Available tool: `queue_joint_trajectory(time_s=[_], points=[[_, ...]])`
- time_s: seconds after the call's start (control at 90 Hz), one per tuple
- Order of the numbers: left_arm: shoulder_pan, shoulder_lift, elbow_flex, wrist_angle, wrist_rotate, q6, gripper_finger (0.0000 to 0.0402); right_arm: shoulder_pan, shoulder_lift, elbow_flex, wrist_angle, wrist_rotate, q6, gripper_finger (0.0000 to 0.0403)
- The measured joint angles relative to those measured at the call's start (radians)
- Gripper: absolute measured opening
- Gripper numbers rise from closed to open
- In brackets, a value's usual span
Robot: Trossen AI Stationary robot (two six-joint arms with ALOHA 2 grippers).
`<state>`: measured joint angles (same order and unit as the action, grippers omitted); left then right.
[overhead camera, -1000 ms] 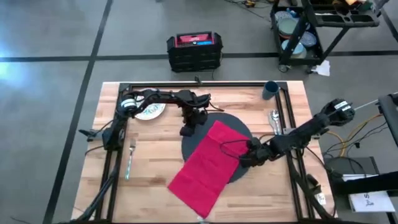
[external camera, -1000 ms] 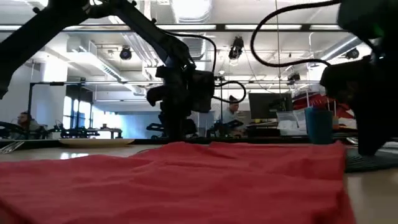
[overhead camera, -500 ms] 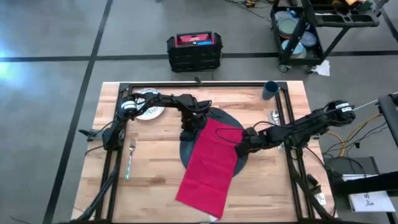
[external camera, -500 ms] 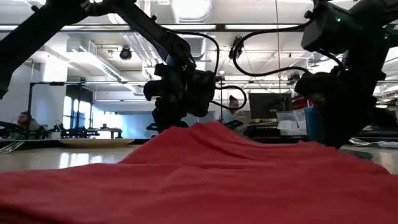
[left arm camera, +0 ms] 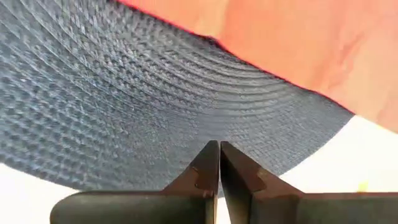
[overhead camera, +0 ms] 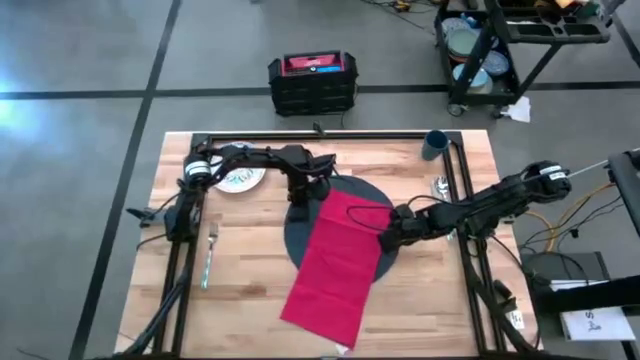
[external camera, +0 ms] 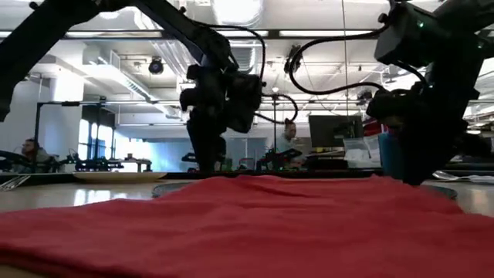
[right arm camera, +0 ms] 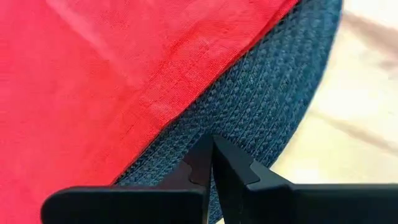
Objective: Set table place
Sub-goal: Adjust the black placemat
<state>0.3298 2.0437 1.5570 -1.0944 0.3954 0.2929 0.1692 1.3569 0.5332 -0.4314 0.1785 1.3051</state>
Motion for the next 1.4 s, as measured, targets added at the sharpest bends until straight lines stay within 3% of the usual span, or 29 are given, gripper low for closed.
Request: queue_joint_trajectory(time_s=[0.256,0.444,0.544,0.622,0.711,0.789,0.922,1.022,1.156,1.278,1.4], points=[[-0.023,-0.188,-0.016,0.040,0.002,-0.067,0.0006,0.008,-0.098,0.069,0.005,0.032,-0.154,0.0006],[-0.048,-0.329,-0.108,0.291,-0.137,-0.096,0.0022,-0.022,-0.135,0.084,0.011,0.122,-0.267,0.0060],[-0.037,-0.344,-0.162,0.412,-0.147,-0.109,0.0043,-0.081,-0.126,0.074,0.013,0.126,-0.320,0.0097],[-0.024,-0.336,-0.188,0.433,-0.134,-0.131,0.0066,-0.138,-0.123,0.065,0.017,0.078,-0.353,0.0124],[-0.022,-0.331,-0.212,0.384,-0.021,-0.157,0.0097,-0.177,-0.128,0.064,0.037,-0.052,-0.382,0.0148],[-0.053,-0.339,-0.246,0.313,0.060,-0.170,0.0117,-0.145,-0.134,0.065,0.092,-0.138,-0.390,0.0157],[-0.163,-0.401,-0.333,0.271,0.034,-0.167,0.0110,0.034,-0.126,0.066,0.223,-0.087,-0.332,0.0149],[-0.272,-0.469,-0.405,0.337,0.016,-0.193,0.0088,0.190,-0.095,0.068,0.303,0.007,-0.224,0.0130],[-0.390,-0.536,-0.500,0.475,-0.096,-0.325,0.0062,0.350,-0.015,0.093,0.295,0.093,-0.097,0.0104],[-0.451,-0.570,-0.569,0.614,-0.120,-0.554,0.0051,0.383,0.055,0.120,0.199,0.161,-0.017,0.0082],[-0.512,-0.590,-0.650,0.843,-0.175,-0.799,0.0043,0.321,0.074,0.134,0.177,0.251,0.003,0.0061]])
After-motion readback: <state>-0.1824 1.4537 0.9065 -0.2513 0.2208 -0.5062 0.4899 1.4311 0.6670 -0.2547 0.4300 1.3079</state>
